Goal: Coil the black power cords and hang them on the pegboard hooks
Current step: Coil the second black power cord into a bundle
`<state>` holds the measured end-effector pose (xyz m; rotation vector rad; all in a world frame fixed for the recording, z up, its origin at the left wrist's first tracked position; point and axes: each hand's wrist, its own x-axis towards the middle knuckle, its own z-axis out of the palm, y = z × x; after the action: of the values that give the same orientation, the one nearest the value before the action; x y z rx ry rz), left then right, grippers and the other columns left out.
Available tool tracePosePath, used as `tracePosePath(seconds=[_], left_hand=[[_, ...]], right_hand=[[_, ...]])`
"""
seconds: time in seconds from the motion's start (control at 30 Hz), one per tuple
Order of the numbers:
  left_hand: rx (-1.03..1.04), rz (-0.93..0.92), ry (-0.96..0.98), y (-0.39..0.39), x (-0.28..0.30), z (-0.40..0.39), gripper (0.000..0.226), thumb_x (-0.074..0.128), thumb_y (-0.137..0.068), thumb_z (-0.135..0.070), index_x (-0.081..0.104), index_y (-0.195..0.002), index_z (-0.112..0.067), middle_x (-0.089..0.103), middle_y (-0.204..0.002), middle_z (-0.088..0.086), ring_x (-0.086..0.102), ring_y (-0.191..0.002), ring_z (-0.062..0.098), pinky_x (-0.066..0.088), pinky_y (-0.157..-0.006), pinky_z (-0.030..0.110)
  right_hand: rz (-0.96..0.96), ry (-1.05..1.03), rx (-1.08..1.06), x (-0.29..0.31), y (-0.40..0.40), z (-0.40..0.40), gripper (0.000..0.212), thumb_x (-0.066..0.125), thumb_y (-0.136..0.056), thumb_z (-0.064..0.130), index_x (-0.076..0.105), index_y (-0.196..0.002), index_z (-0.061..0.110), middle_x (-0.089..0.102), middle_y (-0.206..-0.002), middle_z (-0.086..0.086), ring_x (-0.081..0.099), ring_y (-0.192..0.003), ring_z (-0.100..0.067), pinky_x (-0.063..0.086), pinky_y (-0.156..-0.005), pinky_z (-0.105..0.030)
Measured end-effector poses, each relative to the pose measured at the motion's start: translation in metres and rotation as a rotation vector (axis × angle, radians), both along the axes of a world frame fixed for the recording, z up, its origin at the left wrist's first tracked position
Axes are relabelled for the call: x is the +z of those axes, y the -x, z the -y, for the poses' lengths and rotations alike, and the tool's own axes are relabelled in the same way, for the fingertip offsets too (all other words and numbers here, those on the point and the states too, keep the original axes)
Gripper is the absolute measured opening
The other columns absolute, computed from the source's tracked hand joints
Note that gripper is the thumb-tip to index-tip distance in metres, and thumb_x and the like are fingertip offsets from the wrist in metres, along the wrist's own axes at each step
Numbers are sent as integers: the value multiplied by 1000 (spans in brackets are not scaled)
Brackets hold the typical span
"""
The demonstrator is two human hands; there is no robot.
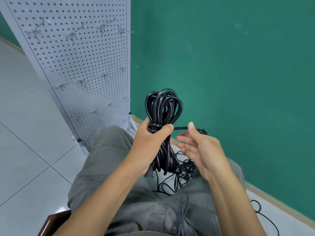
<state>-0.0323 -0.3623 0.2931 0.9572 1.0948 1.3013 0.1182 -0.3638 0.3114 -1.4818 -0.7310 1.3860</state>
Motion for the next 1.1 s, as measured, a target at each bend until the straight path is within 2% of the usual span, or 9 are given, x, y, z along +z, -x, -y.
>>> tracePosePath(seconds=[0.17, 0.33, 0.4, 0.57, 0.67, 0.73, 0.87, 0.97, 1.1], left_hand=[[-167, -32, -5, -7, 3, 8, 8, 68, -93, -16, 65, -99, -20, 65, -69, -2, 62, -63, 14, 52, -67, 30], [-339, 236, 110, -10, 0, 10, 19, 63, -88, -25, 55, -87, -7, 51, -60, 5, 49, -48, 17, 47, -52, 30], [-446, 410, 140, -8, 0, 10, 27, 62, -85, -29, 51, -99, -9, 45, -58, 0, 44, -45, 12, 44, -49, 27], [-646, 661, 156, 0, -9, 7, 29, 69, -88, -33, 56, -103, -11, 43, -58, -7, 44, -45, 4, 47, -50, 22], [-733, 764, 118, 5, -12, 5, 34, 73, -91, -43, 69, -107, -14, 49, -60, -8, 50, -46, 2, 49, -51, 21], [-766, 818, 115, 7, -13, 5, 44, 70, -91, -53, 64, -111, -13, 53, -61, -7, 53, -47, 2, 48, -51, 20], [-862, 910, 85, 9, -15, 4, 54, 61, -95, -58, 49, -117, -10, 56, -66, -5, 52, -50, 4, 41, -53, 21], [-894, 962, 79, 10, -15, 1, 60, 57, -96, -60, 49, -122, -7, 45, -65, -2, 45, -51, 8, 37, -54, 25], [-907, 961, 77, 8, -19, 0, 67, 58, -89, -67, 53, -120, -7, 59, -68, -1, 53, -50, 6, 43, -54, 24]], right_hand=[[-222, 12, -49, -2, -3, -11, 12, 68, -93, 4, 71, -84, -3, 76, -83, -16, 75, -74, -22, 62, -70, -27], [-28, -207, 55, -1, -3, -10, 15, 61, -97, 0, 72, -99, -10, 74, -100, -27, 71, -86, -28, 61, -87, -38], [38, -294, 35, 2, 1, -8, 14, 64, -97, 2, 72, -102, -8, 72, -103, -30, 69, -87, -29, 59, -92, -41], [201, -445, 148, 12, 9, 0, 24, 53, -102, -2, 76, -105, 4, 74, -96, -22, 68, -82, -16, 58, -80, -25], [156, -430, 213, 15, 14, 4, 31, 49, -103, -2, 74, -113, 12, 76, -89, -1, 67, -81, -7, 55, -75, -20], [128, -433, 214, 18, 15, 7, 34, 49, -103, -3, 74, -112, 18, 73, -83, 7, 66, -76, -1, 53, -70, -15], [115, -479, 295, 28, 12, 12, 41, 48, -103, -4, 74, -103, 27, 73, -84, 3, 67, -77, -4, 55, -69, -18], [100, -502, 312, 27, 10, 12, 38, 48, -103, -3, 72, -115, 25, 73, -90, 0, 62, -80, -10, 55, -70, -21], [55, -497, 297, 22, 6, 12, 37, 49, -102, -3, 69, -120, 22, 71, -83, 4, 58, -74, -7, 49, -66, -17]])
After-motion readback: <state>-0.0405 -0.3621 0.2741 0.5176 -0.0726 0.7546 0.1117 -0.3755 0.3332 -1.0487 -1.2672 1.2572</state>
